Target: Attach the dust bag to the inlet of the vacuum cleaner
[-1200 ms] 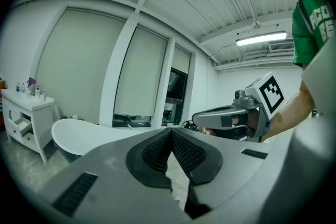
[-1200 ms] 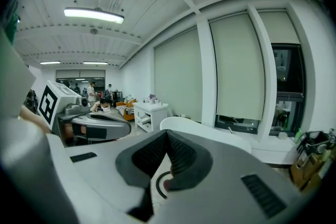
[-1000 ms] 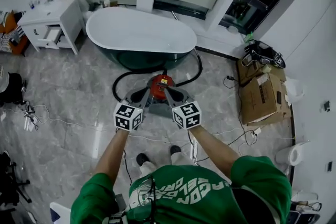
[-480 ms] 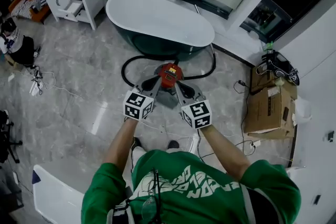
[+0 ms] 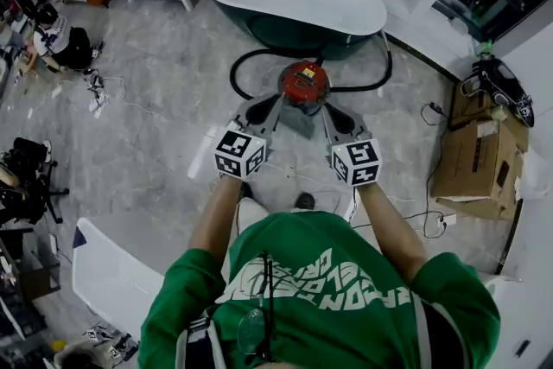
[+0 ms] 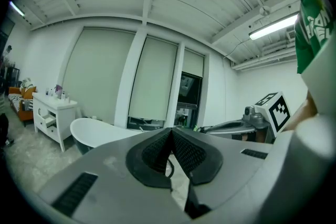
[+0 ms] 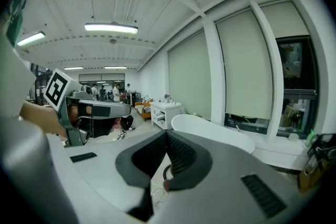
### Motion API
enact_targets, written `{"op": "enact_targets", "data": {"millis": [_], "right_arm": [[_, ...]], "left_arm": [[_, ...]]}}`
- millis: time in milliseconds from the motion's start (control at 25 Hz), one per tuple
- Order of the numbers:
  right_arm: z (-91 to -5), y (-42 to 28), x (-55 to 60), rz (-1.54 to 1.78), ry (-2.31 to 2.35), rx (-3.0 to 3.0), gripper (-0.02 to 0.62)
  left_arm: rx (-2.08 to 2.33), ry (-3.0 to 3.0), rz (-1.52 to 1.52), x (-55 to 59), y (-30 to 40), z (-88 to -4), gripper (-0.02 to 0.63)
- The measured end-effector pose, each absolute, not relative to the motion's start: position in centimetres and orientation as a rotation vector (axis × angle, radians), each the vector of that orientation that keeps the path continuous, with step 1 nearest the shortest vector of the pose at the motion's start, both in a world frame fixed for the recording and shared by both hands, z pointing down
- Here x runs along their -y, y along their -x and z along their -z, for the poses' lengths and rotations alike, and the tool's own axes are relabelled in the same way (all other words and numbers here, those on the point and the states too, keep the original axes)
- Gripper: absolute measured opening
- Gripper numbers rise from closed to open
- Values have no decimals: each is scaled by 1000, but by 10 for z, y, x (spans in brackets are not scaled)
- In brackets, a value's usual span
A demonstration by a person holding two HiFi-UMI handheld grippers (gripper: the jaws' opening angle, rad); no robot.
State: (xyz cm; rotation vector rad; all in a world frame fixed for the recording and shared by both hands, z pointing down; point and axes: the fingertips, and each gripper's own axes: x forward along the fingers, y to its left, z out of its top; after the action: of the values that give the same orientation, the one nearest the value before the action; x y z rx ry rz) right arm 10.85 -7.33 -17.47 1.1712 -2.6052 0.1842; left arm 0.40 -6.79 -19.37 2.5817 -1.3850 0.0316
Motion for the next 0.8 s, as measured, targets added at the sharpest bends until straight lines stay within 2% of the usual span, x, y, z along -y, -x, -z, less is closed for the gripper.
{"op": "enact_targets", "data": {"millis": [360, 800], "right_arm": [[163, -170, 46, -235, -1163, 2649, 8], [183, -196, 50, -153, -1212, 2696, 8]], "left_arm": [[1398, -2568, -102, 36, -46, 186, 3], [1457, -2505, -150, 37, -36, 197, 3]]}}
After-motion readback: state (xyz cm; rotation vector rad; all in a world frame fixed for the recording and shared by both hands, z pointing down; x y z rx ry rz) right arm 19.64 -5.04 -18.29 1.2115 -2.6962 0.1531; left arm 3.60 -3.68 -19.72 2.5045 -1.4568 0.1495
